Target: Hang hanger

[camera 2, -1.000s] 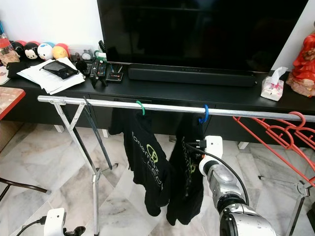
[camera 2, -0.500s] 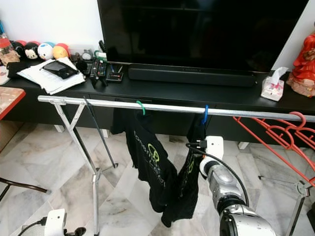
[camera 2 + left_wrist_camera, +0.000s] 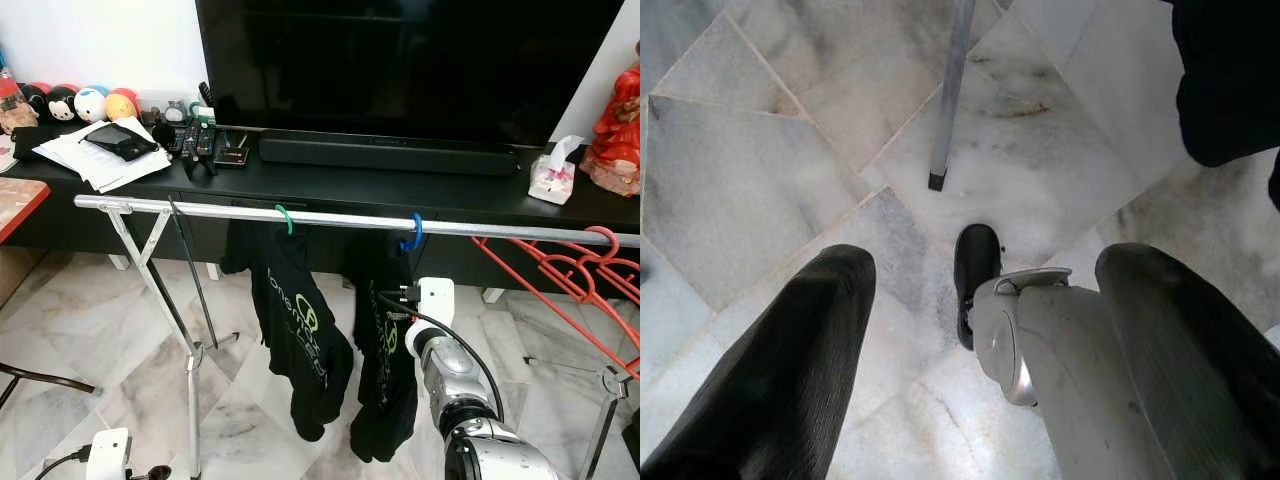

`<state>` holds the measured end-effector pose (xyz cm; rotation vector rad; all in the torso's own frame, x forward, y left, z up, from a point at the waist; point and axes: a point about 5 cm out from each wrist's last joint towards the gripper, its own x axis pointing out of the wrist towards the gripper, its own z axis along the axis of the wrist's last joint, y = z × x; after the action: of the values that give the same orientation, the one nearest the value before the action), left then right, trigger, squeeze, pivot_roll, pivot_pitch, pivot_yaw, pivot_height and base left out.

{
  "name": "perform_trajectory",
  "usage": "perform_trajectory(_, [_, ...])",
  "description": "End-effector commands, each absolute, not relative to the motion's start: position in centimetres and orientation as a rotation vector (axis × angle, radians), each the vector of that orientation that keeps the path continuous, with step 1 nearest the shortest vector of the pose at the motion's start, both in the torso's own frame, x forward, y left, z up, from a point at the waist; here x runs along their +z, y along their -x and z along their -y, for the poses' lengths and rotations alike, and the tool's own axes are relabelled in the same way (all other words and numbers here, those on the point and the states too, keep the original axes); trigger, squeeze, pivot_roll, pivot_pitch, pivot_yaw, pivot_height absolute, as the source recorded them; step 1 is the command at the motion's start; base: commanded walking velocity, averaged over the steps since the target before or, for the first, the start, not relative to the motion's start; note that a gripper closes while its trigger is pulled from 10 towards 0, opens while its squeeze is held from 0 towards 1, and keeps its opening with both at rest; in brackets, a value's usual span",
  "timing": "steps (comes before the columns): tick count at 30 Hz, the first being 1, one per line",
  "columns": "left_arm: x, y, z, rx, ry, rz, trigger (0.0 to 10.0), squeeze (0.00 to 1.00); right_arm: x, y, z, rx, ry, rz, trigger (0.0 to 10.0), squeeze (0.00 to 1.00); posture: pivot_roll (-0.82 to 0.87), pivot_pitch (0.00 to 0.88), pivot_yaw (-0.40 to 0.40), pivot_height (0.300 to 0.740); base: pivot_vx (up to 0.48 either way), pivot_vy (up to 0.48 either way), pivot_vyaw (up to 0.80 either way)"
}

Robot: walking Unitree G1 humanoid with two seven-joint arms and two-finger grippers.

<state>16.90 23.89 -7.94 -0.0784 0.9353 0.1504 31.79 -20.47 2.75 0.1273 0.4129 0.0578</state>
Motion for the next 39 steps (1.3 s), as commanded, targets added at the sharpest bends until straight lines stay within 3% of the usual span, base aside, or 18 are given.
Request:
perform_trajectory(1, [-8.3, -16.1, -23.9, 0.153, 0.089, -0.968, 10.0, 0.0, 2.3, -31.3, 20.4, 0.051, -0.131, -0.418, 0.0, 0.0, -0.06, 0.0, -0.044, 0.74, 0.0, 0.0, 0.0])
perform_trajectory(8, [-8.4, -15.8, -24.2, 0.159, 0.09, -0.973, 10.0, 0.0, 2.3, -31.3, 20.2, 0.049, -0.138, -0.402, 0.0, 0.0, -0.06, 0.0, -0.045, 0.74, 0.0, 0.0, 0.0])
perform_trajectory(16, [-8.4, -15.6, -24.2, 0.155, 0.087, -0.978, 10.0, 0.0, 4.9, -32.5, 19.8, 0.009, -0.129, -0.175, 0.0, 0.0, -0.07, 0.0, -0.041, 0.74, 0.0, 0.0, 0.0])
perform_trajectory(17, [-8.4, -15.6, -24.1, 0.153, 0.086, -0.979, 10.0, 0.0, 5.0, -32.6, 19.8, 0.012, -0.112, -0.159, 2.3, 0.0, -0.07, 0.0, -0.04, 0.74, 0.0, 0.0, 0.0])
perform_trajectory(18, [-8.5, -15.6, -24.0, 0.142, 0.077, -0.984, 10.0, 0.0, 5.2, -32.4, 19.6, 0.034, -0.071, -0.131, 10.0, 0.0, -0.07, 0.0, -0.04, 0.74, 0.0, 0.0, 0.0])
perform_trajectory(28, [-8.6, -15.5, -23.7, 0.133, 0.066, -0.994, 10.0, 0.0, 4.7, -30.8, 19.9, -0.003, -0.063, -0.047, 10.0, 0.0, -0.08, 0.0, -0.04, 0.74, 0.0, 0.0, 0.0])
perform_trajectory(39, [-8.8, -15.4, -23.0, 0.125, 0.065, -1.0, 10.0, 0.0, 0.1, -26.3, 19.5, -0.074, -0.089, -0.197, 10.0, 0.0, -0.08, 0.0, -0.046, 0.74, 0.0, 0.0, 0.0])
